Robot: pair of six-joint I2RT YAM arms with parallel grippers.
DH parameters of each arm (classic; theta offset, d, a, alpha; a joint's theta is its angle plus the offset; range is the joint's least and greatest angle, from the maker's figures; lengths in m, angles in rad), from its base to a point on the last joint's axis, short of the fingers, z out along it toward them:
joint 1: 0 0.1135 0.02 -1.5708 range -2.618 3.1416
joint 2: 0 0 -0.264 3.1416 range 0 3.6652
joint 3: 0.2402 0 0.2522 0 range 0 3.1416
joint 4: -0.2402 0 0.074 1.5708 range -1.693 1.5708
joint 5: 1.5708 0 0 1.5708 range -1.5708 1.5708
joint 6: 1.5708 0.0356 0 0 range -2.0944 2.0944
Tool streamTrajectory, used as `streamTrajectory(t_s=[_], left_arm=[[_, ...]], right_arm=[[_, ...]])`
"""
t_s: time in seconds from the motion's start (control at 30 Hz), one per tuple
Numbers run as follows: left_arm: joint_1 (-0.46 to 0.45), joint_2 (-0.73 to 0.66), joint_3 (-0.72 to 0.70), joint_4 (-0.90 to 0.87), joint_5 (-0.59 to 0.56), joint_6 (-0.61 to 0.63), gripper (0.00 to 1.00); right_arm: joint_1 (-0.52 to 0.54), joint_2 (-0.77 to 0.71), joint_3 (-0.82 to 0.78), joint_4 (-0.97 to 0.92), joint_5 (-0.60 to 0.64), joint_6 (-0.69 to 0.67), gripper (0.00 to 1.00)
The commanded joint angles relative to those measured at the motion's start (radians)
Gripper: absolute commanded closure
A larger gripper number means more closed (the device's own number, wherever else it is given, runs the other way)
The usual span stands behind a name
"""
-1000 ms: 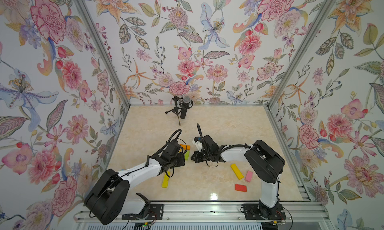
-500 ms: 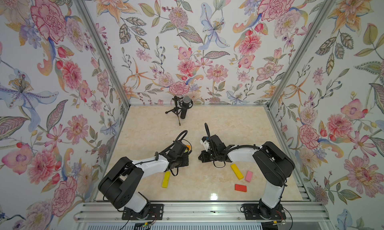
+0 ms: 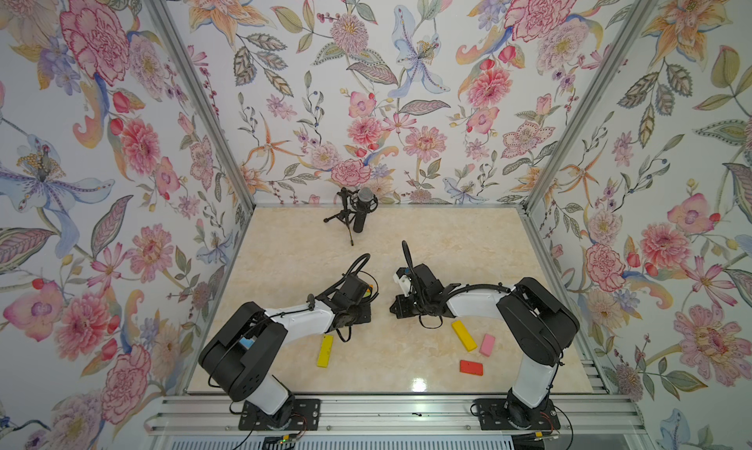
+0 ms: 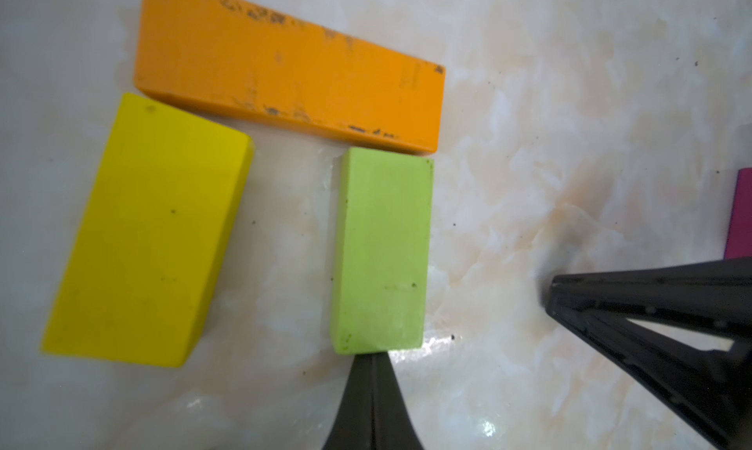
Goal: Assemble the letter p with building blocks
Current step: Assemble the building block at the center of the board.
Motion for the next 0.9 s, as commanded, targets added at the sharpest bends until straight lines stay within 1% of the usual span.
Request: streamTrajectory(t_s=[0.0,0.13,0.27,0.3,0.43,0.6,0.73,0.77,0.83,0.87], left_arm=[[-0.013,0.022,0.025,-0.037,-0.042,-0.006,0.95],[-0.013,0.022,0.021,-0.041,-0.035,-0.006,0.95],[-0.011,0.005,0.02,-0.067,-0.059,-0.001,0.95],[-0.012,-0.035,0.022,-0.068,-0.061,-0.002,0.95],[-0.013,-0.111,0.023,-0.043,-0.051,-0.006,0.91],[-0.012,-0.302,0.003,-0.004,-0.048,0.009,0.84],[-0.011,-0.446,-0.013,-0.165,-0.14,-0.002,0.82],[-0.008,-0.489,-0.041,-0.196,-0.159,-0.017,0.81],[0.009,-0.563,-0.106,-0.232,-0.159,-0.044,0.82],[0.018,-0.599,-0.144,-0.247,-0.152,-0.059,0.85]], right_arm=[[-0.002,-0.021,-0.013,-0.018,0.005,-0.016,0.97],[0.0,-0.022,-0.013,-0.018,0.005,-0.015,0.97],[0.0,-0.018,-0.014,-0.018,0.005,-0.018,0.97],[0.001,-0.017,-0.013,-0.018,0.005,-0.017,0.97],[0.008,-0.011,-0.007,-0.019,0.008,-0.017,0.97],[0.017,-0.001,0.002,-0.018,0.008,-0.019,0.97],[0.035,-0.011,0.008,-0.018,0.02,-0.022,0.97],[0.044,-0.016,0.012,-0.019,0.03,-0.027,0.97],[0.06,-0.018,0.03,-0.019,0.033,-0.031,0.97],[0.071,-0.015,0.039,-0.019,0.032,-0.031,0.97]])
